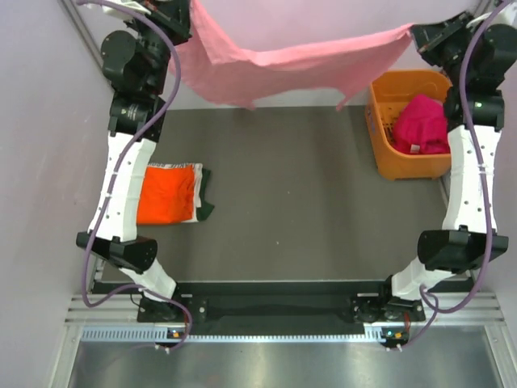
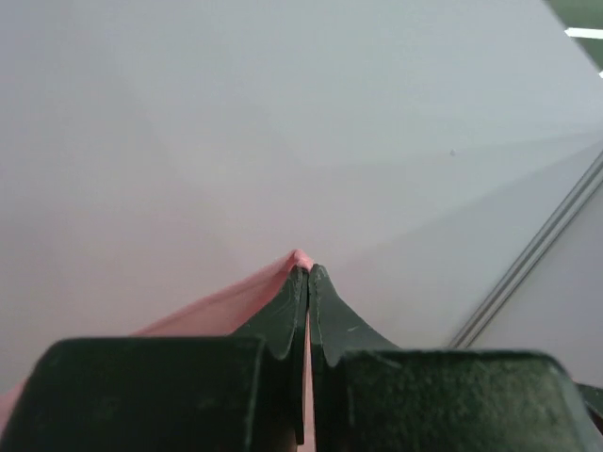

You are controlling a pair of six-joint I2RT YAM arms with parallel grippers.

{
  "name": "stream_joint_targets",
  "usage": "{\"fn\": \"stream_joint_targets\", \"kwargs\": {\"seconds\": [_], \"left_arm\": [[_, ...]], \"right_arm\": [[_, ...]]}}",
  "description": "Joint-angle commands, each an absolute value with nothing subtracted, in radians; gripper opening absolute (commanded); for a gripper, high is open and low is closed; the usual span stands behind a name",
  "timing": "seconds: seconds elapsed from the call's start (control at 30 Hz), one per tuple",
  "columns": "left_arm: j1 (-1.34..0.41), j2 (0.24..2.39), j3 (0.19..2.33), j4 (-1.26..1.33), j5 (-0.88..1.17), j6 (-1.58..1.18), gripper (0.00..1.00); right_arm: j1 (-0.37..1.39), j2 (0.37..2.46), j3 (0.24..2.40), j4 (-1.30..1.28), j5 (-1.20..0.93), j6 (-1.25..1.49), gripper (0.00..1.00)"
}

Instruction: Fold and stack the t-shirts

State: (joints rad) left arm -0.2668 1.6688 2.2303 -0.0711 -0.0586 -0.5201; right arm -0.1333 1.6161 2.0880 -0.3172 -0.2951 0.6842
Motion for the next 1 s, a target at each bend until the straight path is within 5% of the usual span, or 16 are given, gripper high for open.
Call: {"fn": "stream_joint_targets", "kwargs": {"seconds": [0.0,0.43,0.97], "left_arm": [[-0.25,1.675,2.078,0.009,-0.026,-0.522,0.0],[-0.245,1.287,1.101,0.216,-0.087,-0.678,0.0],[-0.249,0.655,0.571,-0.173,0.06,-0.644,0.0]], "right_arm": [[-0.137,1.623,1.906,-0.201,-0.405,0.744,0.0],[-0.138,1.488,1.148,0.049,-0.517,0.71,0.0],[-0.14,1.01,0.569,-0.201,-0.327,0.519,0.0]]}}
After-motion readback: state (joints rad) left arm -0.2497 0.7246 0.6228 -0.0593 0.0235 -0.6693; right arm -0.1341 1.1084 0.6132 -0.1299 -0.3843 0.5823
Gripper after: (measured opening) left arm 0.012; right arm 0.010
